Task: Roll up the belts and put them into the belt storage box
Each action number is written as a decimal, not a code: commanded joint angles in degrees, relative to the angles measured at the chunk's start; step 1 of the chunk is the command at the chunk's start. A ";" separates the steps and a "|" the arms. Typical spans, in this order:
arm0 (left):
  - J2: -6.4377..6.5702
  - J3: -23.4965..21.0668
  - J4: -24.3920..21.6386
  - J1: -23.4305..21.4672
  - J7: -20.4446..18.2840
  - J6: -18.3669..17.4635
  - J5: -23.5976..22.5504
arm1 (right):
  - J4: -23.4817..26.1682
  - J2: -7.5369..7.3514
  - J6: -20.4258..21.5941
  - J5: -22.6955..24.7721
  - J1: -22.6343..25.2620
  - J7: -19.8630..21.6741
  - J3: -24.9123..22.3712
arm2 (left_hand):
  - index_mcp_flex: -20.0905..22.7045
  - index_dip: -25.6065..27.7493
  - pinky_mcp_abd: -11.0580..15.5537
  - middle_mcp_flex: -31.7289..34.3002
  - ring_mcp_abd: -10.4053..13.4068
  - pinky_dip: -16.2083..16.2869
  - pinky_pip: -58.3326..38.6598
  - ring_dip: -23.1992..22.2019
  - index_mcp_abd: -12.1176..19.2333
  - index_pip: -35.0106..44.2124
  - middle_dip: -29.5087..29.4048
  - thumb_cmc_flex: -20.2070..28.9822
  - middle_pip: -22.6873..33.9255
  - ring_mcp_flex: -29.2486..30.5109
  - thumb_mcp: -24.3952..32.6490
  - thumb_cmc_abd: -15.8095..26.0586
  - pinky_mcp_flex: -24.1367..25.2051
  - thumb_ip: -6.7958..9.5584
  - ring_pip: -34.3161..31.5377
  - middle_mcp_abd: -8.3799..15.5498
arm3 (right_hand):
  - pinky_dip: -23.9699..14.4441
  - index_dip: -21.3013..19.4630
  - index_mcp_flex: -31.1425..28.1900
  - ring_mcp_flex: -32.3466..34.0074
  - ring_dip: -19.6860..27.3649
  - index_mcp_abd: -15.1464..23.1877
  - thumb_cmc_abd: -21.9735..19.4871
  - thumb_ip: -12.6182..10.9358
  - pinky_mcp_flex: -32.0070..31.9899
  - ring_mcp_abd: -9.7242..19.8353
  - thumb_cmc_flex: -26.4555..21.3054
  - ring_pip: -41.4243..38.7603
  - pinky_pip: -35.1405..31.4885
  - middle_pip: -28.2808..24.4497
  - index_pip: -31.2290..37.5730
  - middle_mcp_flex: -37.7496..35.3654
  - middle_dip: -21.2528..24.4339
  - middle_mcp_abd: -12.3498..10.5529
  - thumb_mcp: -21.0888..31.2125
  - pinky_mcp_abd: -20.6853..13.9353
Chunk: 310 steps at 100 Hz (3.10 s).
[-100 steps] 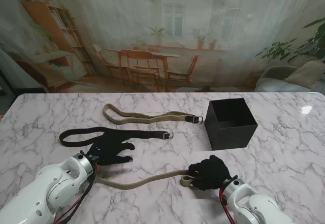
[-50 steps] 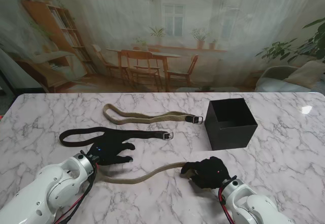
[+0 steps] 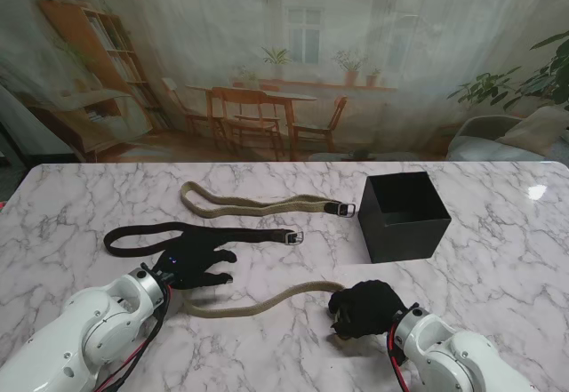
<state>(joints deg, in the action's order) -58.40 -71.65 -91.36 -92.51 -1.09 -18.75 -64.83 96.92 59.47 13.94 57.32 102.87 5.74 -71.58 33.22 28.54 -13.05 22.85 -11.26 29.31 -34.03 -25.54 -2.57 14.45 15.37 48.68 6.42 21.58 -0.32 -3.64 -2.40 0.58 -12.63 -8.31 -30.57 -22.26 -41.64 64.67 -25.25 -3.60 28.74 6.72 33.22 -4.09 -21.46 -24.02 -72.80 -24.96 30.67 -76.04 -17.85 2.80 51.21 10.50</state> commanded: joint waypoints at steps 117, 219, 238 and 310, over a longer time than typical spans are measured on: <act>-0.04 0.34 0.38 0.31 -0.70 -0.30 0.45 | 0.00 -0.91 -2.60 5.25 -0.11 -0.03 1.73 | 1.12 0.11 -1.52 -2.43 -0.55 -0.67 1.16 -1.11 -1.11 0.86 0.67 1.42 -0.96 0.22 -0.99 2.14 1.17 -1.13 0.40 -0.93 | 3.29 1.53 -2.65 -24.76 8.81 11.79 8.87 5.38 -13.07 -10.15 -9.52 10.75 14.11 8.14 39.59 47.43 6.67 14.09 6.26 17.07; -0.03 0.33 0.51 0.28 -0.30 -0.37 0.22 | -6.83 -0.05 -2.56 6.91 -3.23 -15.03 5.68 | 1.14 0.12 -1.60 -2.34 -0.57 -0.82 1.54 -1.14 -1.13 0.91 0.69 1.56 -0.90 0.31 -0.92 2.12 1.17 -1.11 0.37 -0.89 | 0.16 10.12 26.64 10.45 -8.92 29.50 -2.63 -1.27 10.50 -3.08 -19.06 -26.88 -7.96 -13.65 5.99 -2.56 -7.93 0.19 7.15 10.79; -0.03 0.28 0.50 0.23 -0.25 -0.38 0.17 | -6.30 0.07 -1.66 5.45 -2.97 -13.95 5.33 | 1.18 0.12 -1.61 -2.34 -0.55 -0.84 1.56 -1.15 -1.12 0.93 0.69 1.62 -0.89 0.36 -0.90 2.13 1.16 -1.11 0.35 -0.89 | 0.73 10.91 -3.98 10.10 -6.39 26.41 -4.62 2.09 9.00 -4.30 -22.41 -25.99 -7.01 -12.34 15.11 -2.17 -9.14 1.58 6.18 12.02; -0.04 0.12 0.59 0.21 0.05 -0.36 0.00 | 4.72 -2.09 4.86 1.62 0.44 12.22 -1.83 | 1.08 0.10 -1.61 -2.43 -0.56 -0.88 1.61 -1.13 -1.09 0.92 0.67 1.64 -0.90 0.27 -0.90 2.17 1.22 -1.11 0.39 -0.94 | 1.27 -1.53 10.70 -6.78 4.09 -6.35 10.38 -12.83 -3.18 0.29 -6.53 7.11 5.61 6.51 -7.13 21.31 4.54 1.94 32.44 1.20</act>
<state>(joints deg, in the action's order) -58.40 -71.58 -90.88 -92.22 -0.33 -19.03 -64.68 101.76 57.54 19.19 59.05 103.10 18.24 -73.58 33.22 28.54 -13.05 22.83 -11.26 29.31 -34.01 -25.55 -2.61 14.68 15.38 48.68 6.42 21.58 -0.32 -3.64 -2.29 0.58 -12.63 -8.32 -30.03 -21.07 -31.22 59.93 -22.57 -0.05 35.80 -3.17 30.89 -6.67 -25.51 -20.22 -68.01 -21.58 20.94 -58.95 -14.39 10.77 76.60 13.30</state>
